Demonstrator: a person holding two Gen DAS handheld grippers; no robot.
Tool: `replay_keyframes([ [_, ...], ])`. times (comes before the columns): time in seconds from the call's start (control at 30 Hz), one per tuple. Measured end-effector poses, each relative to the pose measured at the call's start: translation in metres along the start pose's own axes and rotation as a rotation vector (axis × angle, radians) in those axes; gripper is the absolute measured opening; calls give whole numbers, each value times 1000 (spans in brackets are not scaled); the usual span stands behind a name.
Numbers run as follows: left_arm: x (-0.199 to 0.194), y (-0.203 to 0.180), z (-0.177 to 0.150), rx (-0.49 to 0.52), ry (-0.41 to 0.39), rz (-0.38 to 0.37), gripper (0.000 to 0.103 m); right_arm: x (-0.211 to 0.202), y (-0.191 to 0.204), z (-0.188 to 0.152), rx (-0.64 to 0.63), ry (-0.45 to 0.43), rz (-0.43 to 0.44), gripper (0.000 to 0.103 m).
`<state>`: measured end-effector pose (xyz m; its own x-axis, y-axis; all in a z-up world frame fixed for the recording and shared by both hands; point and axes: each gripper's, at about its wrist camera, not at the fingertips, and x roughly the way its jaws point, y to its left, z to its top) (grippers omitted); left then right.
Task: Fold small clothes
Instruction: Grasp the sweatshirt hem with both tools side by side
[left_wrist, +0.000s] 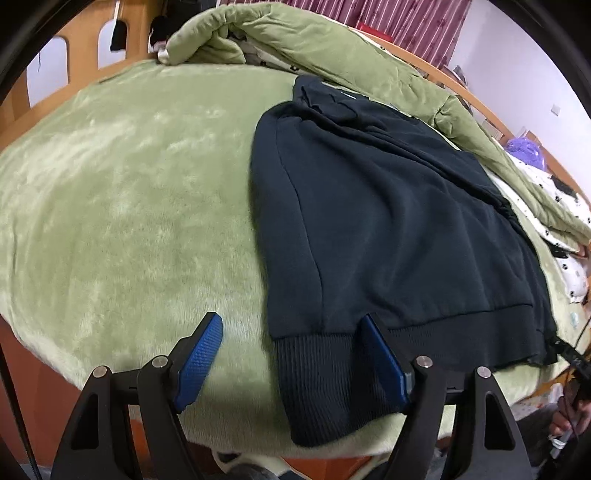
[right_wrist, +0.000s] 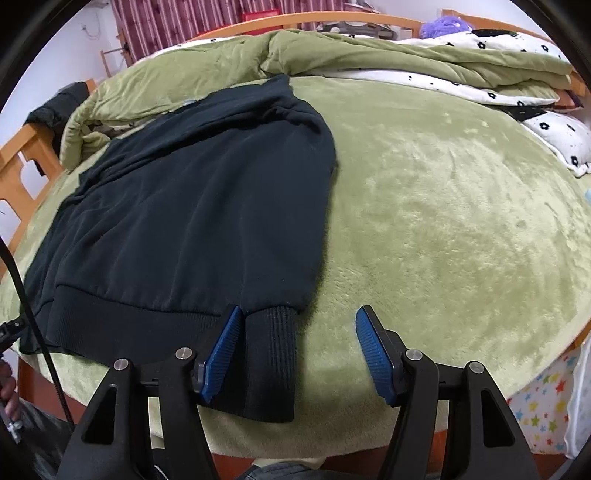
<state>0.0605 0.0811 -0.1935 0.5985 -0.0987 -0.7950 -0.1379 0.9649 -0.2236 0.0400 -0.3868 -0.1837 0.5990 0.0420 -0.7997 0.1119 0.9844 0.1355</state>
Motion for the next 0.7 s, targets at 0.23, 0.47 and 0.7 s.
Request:
replay_keyframes([
  [0.23, 12, -7, 10, 44, -42, 53, 70, 16, 16, 14, -31, -28, -19, 46],
  [0.47, 4, -3, 12, 31, -49, -23, 16, 23, 24, 18, -57, -58, 2, 17],
  [0.7, -26, 7, 13, -1, -59, -95, 11, -8, 9, 17, 50, -82, 74, 13],
])
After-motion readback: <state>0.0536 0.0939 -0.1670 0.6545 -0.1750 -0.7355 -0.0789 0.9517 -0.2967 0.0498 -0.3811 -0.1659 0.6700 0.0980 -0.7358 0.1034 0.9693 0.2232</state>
